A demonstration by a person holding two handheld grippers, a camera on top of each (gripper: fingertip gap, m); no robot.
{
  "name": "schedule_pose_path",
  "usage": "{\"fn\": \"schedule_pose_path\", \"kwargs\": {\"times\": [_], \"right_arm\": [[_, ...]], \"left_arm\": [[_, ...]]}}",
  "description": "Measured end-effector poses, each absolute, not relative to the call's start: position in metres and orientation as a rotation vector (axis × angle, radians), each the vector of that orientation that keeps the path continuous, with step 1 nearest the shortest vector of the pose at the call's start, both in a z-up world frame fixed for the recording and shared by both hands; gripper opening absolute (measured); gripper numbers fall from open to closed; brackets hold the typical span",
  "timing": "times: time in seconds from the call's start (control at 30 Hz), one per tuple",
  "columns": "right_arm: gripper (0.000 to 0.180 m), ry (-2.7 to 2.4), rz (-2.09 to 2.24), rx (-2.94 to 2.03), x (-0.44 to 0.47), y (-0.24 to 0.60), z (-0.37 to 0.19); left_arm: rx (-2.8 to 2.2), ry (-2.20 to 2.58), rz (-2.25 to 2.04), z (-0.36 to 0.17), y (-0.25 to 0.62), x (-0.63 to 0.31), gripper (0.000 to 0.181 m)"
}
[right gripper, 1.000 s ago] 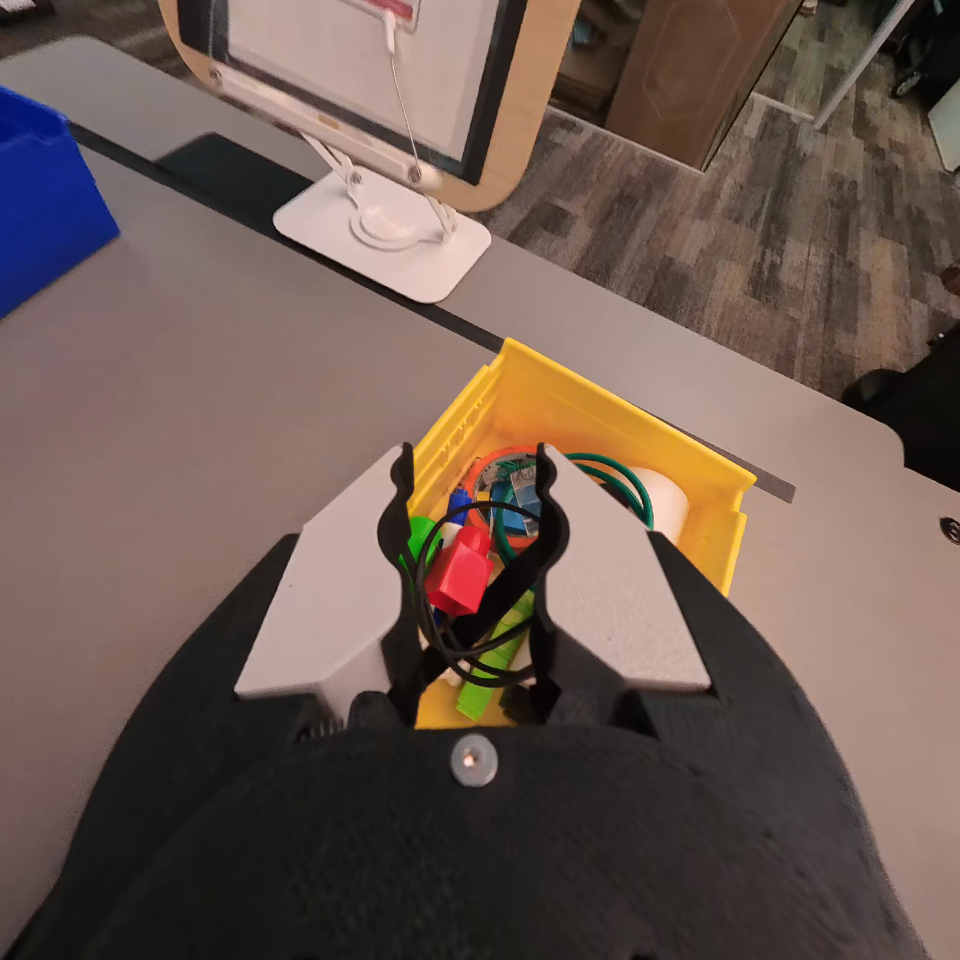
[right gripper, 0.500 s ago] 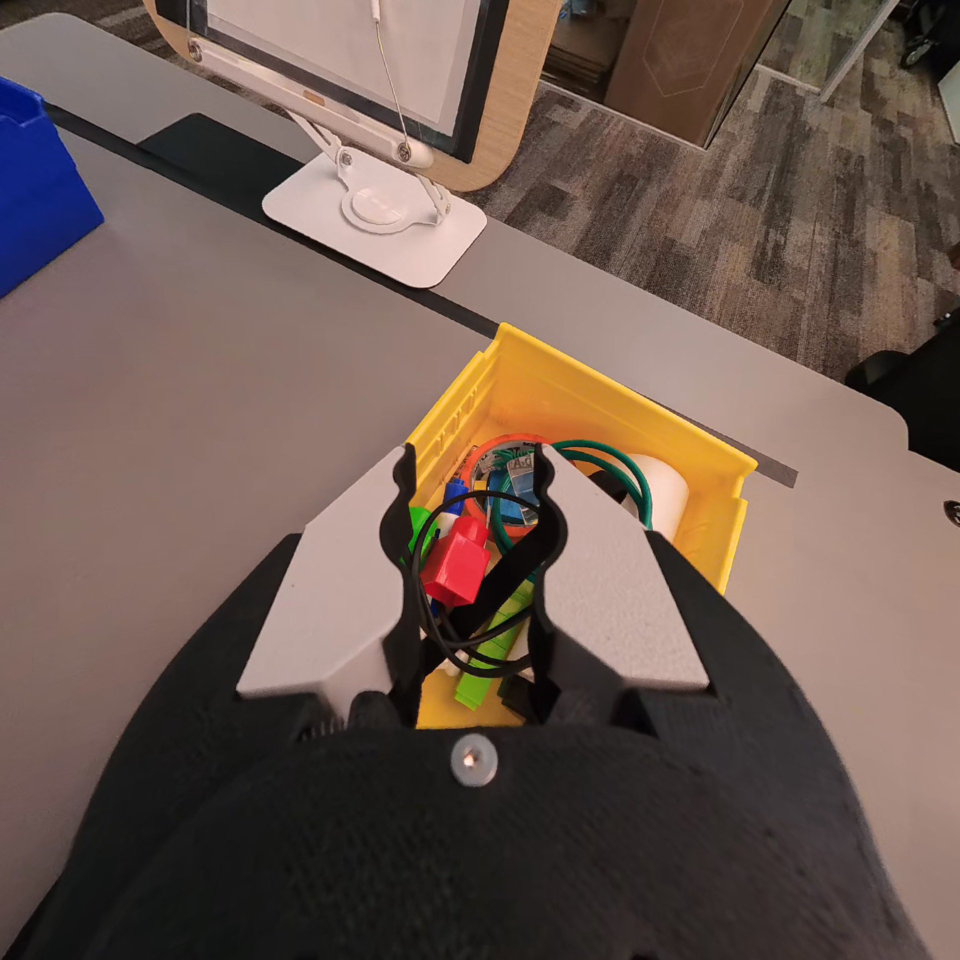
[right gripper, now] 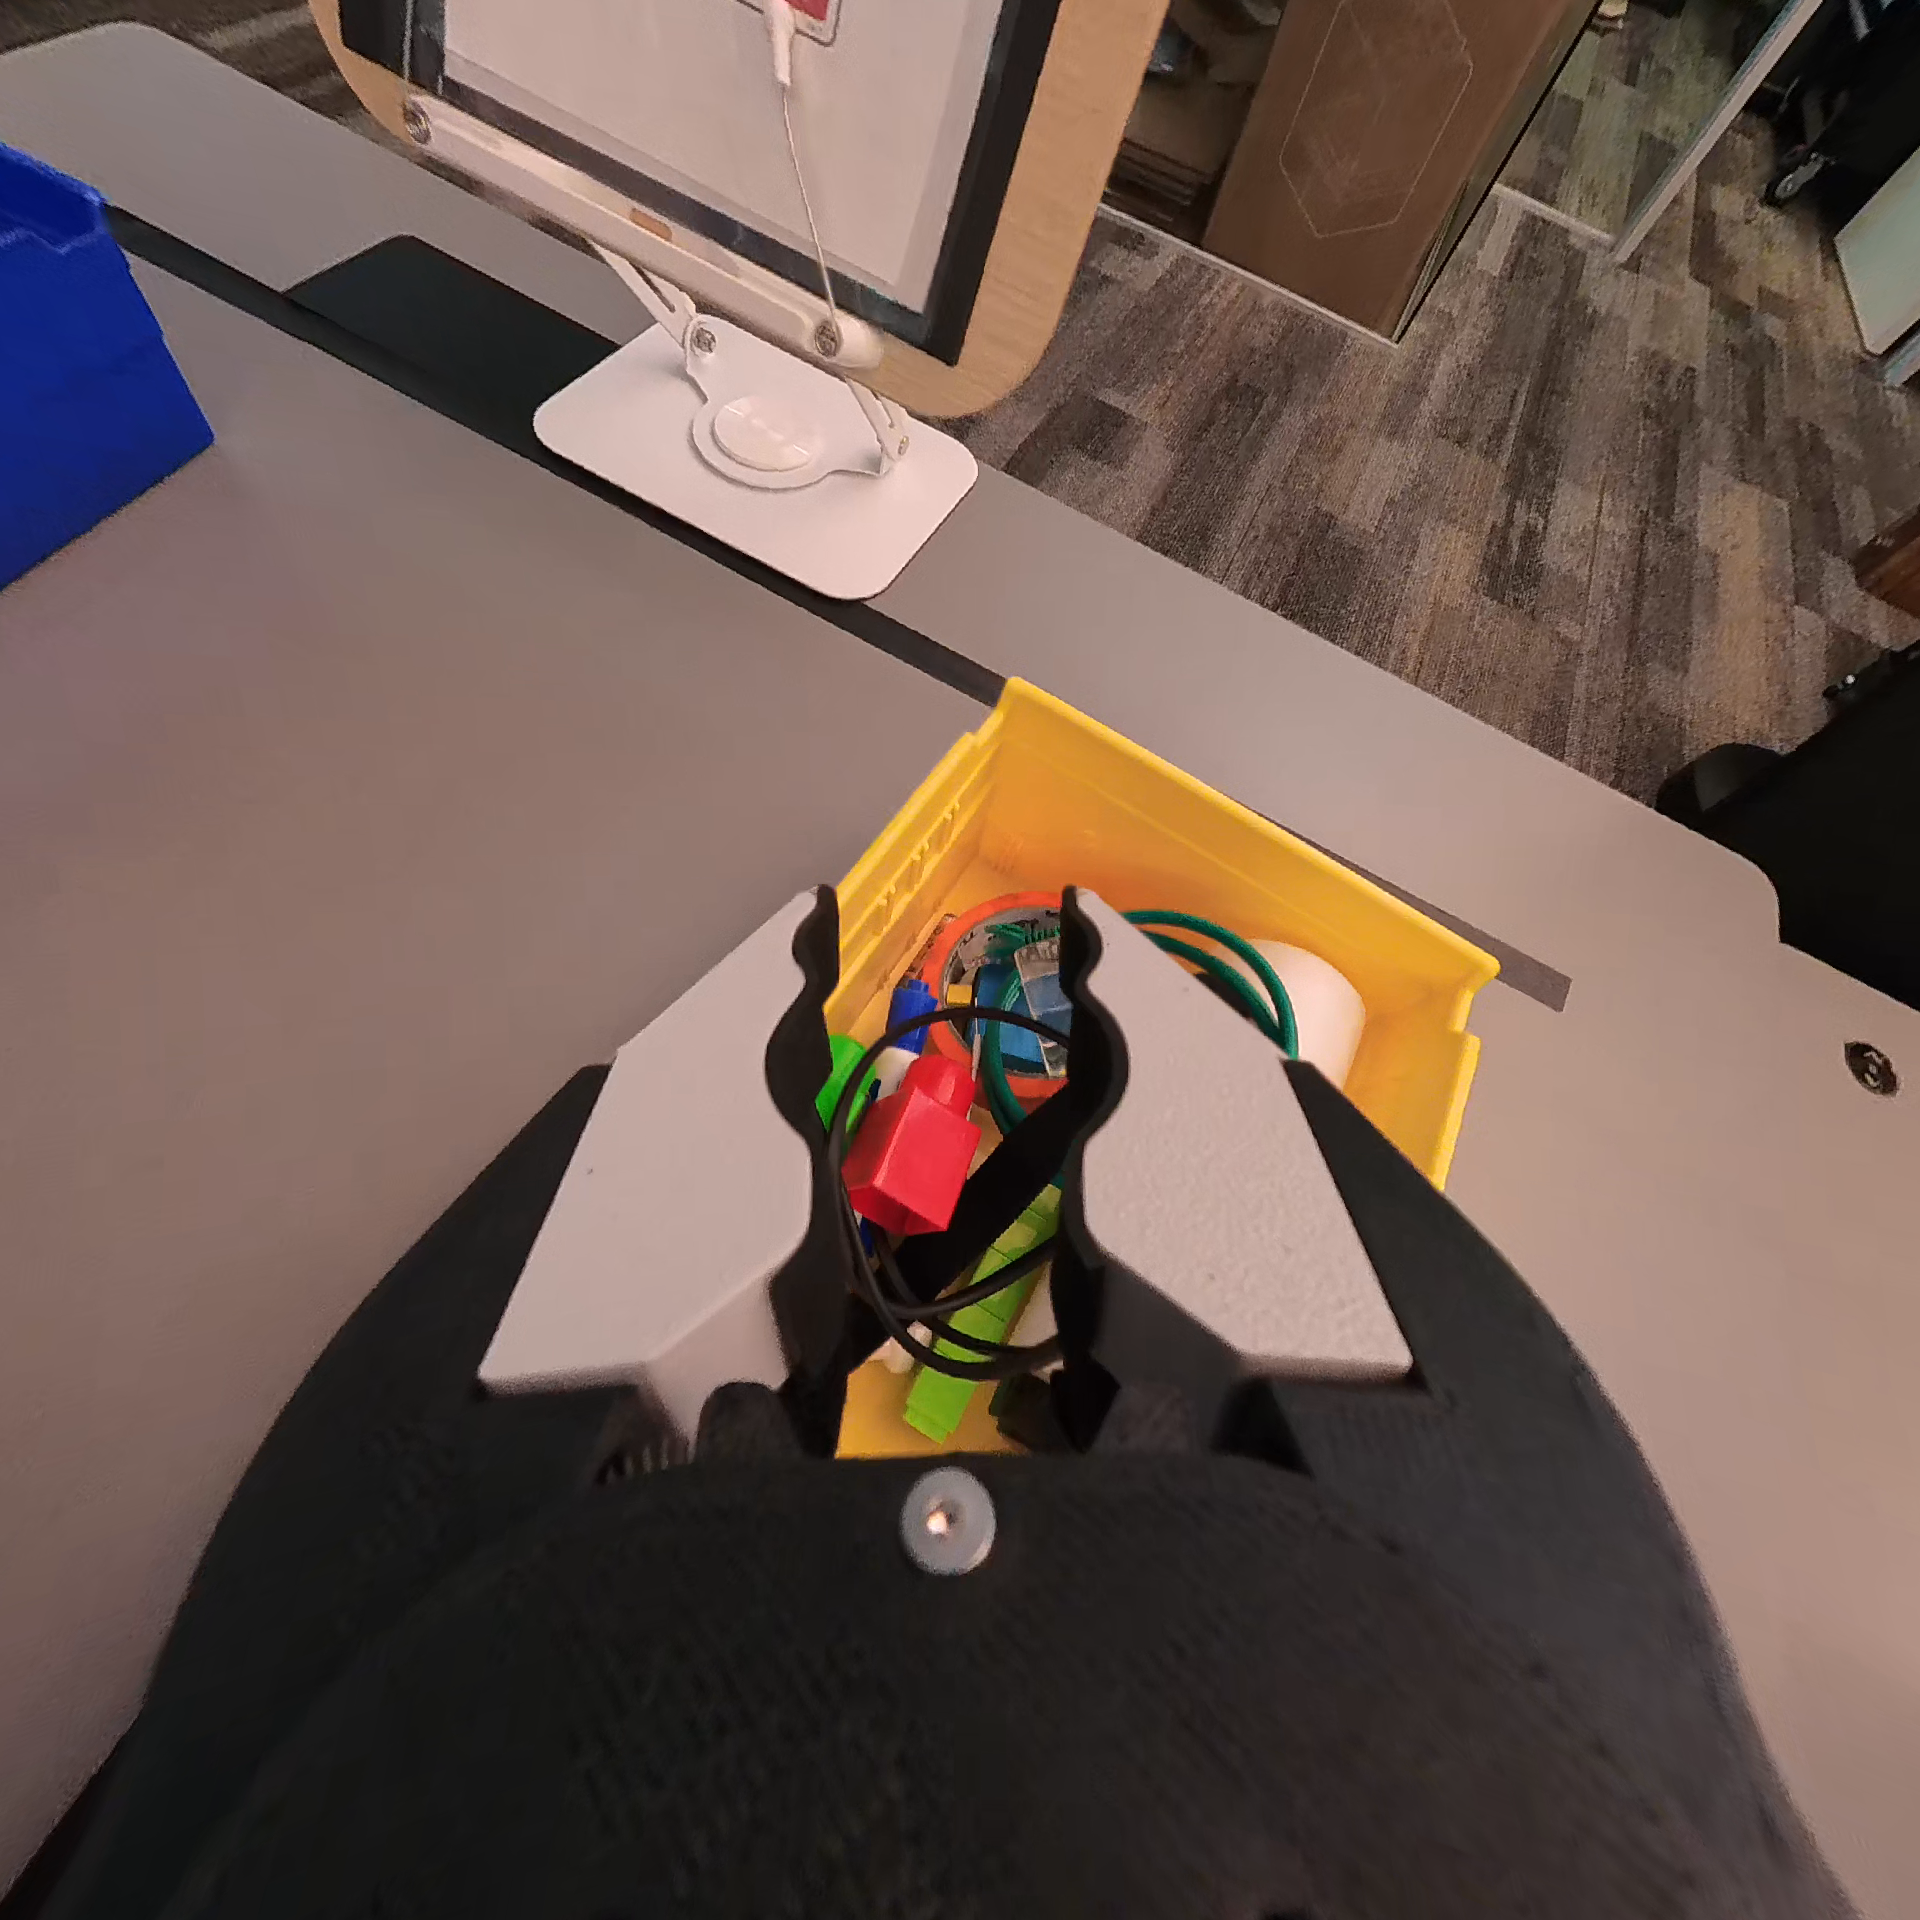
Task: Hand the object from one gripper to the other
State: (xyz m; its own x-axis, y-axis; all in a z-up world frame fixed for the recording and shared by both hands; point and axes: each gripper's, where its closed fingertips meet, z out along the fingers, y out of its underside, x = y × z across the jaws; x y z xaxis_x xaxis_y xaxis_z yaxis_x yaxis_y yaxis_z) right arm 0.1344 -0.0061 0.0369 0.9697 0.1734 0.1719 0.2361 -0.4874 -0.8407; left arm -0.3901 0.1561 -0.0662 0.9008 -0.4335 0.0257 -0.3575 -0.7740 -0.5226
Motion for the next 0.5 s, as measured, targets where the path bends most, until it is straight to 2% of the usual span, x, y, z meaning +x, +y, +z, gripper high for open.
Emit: {"fn": "schedule_pose_path", "kwargs": {"times": [0.2, 0.33, 0.5], "right_arm": [[0.04, -0.373, -0.06, -2.023, 0.106, 0.003, 0.052], [0.04, -0.523, -0.023, -1.914, 0.06, 0.013, 0.069], [0.046, -0.785, -0.024, -1.581, -0.024, 0.02, 0.106]], "left_arm": [[-2.128, 0.614, -0.559, 0.025, 0.142, -0.348, 0.001], [-1.79, 0.79, -0.911, 0.093, 0.093, -0.297, 0.001], [-1.52, 0.997, -1.198, 0.14, 0.025, -0.258, 0.001]]}}
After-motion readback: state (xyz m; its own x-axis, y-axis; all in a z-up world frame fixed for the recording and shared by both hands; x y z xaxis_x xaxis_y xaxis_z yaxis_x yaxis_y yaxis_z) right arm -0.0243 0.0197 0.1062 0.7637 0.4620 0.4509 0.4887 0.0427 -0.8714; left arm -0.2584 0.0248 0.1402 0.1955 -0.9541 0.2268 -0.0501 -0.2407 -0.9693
